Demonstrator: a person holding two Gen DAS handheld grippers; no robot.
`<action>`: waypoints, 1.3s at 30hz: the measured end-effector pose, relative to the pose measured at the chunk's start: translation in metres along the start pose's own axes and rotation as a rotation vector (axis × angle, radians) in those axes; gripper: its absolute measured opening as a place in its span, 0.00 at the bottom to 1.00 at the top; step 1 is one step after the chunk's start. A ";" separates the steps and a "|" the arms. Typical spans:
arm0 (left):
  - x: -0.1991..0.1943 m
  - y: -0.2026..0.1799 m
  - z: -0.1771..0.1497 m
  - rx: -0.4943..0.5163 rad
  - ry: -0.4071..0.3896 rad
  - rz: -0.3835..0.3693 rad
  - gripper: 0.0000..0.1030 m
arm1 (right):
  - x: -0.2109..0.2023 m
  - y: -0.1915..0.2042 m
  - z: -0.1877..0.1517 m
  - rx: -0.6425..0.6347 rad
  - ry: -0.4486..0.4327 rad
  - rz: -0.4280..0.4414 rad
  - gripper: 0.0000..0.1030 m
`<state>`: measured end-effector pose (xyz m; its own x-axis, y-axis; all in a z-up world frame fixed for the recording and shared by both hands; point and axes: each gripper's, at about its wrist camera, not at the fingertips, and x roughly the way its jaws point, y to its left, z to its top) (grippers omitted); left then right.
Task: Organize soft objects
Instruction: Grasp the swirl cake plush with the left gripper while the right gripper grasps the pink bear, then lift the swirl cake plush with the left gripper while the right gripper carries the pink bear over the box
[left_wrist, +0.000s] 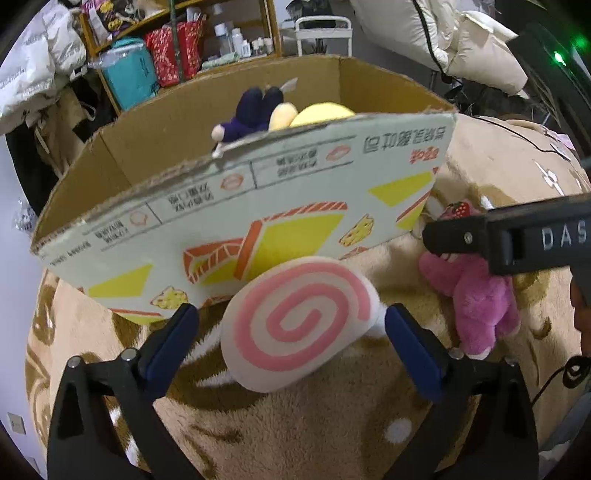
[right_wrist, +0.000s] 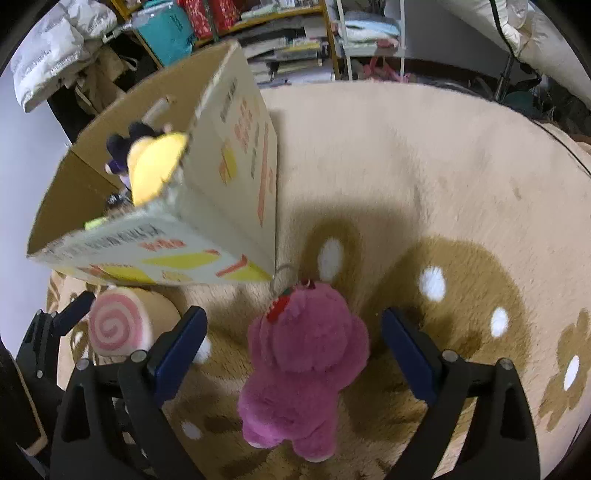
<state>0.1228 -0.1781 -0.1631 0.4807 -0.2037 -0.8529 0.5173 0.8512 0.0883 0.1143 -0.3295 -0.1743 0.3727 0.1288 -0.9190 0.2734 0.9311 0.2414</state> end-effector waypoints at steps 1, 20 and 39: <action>0.002 0.002 0.001 -0.009 0.010 -0.002 0.94 | 0.002 0.000 -0.001 -0.001 0.011 0.000 0.89; -0.003 0.009 -0.003 -0.054 0.052 -0.027 0.50 | 0.003 -0.003 -0.015 -0.032 0.008 -0.010 0.58; -0.103 0.022 -0.016 -0.107 -0.155 0.070 0.47 | -0.098 0.034 -0.035 -0.099 -0.247 0.078 0.57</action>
<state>0.0738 -0.1306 -0.0817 0.6208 -0.2069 -0.7562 0.4044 0.9108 0.0828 0.0558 -0.2987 -0.0875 0.5975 0.1251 -0.7920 0.1524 0.9520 0.2653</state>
